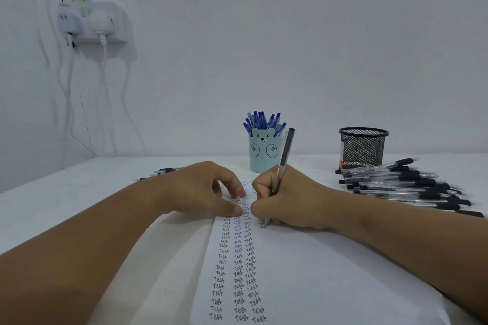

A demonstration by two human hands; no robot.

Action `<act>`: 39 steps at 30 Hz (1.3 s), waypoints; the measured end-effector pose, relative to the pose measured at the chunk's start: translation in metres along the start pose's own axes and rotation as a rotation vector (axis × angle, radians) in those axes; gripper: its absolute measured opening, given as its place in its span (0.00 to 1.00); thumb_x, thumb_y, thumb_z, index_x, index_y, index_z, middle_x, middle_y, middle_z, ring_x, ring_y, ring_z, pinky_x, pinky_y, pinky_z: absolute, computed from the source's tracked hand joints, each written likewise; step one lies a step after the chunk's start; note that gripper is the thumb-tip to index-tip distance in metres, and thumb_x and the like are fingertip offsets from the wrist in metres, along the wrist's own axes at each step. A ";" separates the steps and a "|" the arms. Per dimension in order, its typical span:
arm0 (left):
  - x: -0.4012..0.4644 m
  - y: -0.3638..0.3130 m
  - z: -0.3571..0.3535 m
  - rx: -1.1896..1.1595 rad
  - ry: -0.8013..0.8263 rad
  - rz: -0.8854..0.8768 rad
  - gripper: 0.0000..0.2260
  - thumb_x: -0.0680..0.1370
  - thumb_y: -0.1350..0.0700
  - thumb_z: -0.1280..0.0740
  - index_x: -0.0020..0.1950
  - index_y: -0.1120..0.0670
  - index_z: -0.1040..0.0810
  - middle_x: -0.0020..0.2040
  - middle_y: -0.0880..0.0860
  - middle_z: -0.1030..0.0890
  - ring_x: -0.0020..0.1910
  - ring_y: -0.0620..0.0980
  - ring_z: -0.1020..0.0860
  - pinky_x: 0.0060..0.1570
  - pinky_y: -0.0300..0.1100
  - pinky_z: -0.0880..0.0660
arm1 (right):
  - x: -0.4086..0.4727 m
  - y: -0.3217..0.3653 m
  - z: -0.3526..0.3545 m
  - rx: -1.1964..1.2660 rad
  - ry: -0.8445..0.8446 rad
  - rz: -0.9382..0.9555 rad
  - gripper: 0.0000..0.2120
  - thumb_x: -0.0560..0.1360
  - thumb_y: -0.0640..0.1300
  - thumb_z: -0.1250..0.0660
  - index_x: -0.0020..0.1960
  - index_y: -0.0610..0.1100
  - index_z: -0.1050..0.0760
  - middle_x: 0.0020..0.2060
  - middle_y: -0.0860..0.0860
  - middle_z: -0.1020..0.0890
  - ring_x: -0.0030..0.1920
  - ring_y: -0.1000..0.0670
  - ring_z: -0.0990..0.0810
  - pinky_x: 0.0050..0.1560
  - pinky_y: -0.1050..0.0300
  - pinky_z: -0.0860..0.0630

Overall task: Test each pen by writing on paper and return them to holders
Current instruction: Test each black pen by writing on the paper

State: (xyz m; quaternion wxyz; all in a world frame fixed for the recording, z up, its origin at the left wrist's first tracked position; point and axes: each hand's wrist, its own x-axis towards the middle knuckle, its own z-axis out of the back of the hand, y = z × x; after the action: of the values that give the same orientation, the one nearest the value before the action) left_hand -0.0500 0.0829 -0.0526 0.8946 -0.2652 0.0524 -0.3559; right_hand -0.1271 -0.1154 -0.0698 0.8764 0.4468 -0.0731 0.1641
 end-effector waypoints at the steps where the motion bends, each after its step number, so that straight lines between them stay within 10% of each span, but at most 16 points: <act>1: 0.000 0.000 0.000 -0.002 0.002 -0.003 0.10 0.69 0.44 0.20 0.48 0.36 0.16 0.52 0.38 0.18 0.54 0.48 0.22 0.60 0.45 0.25 | 0.000 -0.001 0.000 0.007 -0.002 -0.001 0.20 0.70 0.31 0.31 0.26 0.45 0.35 0.22 0.47 0.31 0.28 0.47 0.31 0.28 0.62 0.34; 33: 0.000 -0.001 -0.001 0.019 -0.007 0.010 0.11 0.69 0.44 0.20 0.49 0.36 0.16 0.53 0.37 0.18 0.54 0.46 0.22 0.63 0.48 0.25 | 0.002 -0.005 0.000 -0.039 0.009 0.034 0.21 0.70 0.33 0.30 0.25 0.45 0.36 0.24 0.46 0.30 0.27 0.50 0.33 0.30 0.62 0.34; 39: -0.001 -0.002 0.001 0.023 0.008 0.004 0.11 0.70 0.44 0.21 0.50 0.39 0.16 0.52 0.37 0.18 0.53 0.44 0.22 0.62 0.46 0.25 | 0.006 -0.002 0.002 0.368 -0.261 -0.098 0.26 0.81 0.53 0.37 0.28 0.42 0.33 0.28 0.43 0.29 0.27 0.48 0.33 0.26 0.61 0.37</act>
State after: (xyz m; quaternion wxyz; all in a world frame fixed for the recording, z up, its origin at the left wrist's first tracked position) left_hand -0.0514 0.0829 -0.0509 0.8979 -0.2535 0.0526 -0.3559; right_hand -0.1209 -0.1168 -0.0681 0.7703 0.6194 -0.1328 0.0730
